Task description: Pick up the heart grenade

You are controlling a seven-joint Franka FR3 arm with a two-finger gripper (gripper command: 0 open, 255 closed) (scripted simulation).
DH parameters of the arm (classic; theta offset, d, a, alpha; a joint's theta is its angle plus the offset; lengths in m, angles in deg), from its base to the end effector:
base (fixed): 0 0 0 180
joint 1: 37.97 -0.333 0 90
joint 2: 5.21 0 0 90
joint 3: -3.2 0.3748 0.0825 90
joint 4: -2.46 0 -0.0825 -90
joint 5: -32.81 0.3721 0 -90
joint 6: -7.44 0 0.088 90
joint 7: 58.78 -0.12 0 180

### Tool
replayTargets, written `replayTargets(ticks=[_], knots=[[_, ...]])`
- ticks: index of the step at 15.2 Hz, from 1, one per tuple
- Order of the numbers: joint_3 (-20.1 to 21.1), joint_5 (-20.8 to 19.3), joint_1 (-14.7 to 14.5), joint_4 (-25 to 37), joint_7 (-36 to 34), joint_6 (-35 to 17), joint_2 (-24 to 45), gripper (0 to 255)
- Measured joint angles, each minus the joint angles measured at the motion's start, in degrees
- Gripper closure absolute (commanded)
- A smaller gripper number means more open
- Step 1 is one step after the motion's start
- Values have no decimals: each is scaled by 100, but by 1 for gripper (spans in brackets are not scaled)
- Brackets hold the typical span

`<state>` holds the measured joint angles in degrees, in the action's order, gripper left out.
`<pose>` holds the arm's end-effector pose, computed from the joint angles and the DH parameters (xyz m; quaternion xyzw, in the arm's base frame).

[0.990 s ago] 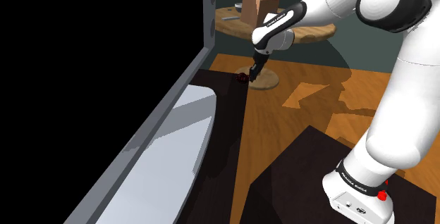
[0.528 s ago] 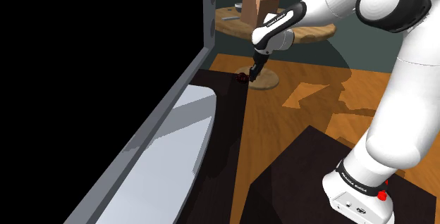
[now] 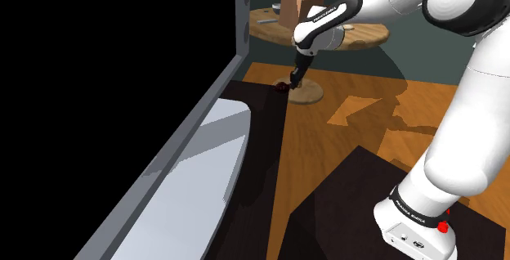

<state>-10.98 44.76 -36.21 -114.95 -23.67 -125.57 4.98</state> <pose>0.5719 -0.1512 0.4177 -0.9917 -0.1024 -0.0710 0.0305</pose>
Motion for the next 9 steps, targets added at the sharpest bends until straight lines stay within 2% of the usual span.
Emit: replayTargets(ticks=[9], knots=[[-34,-187,-27,301,-182,586,-309,255]])
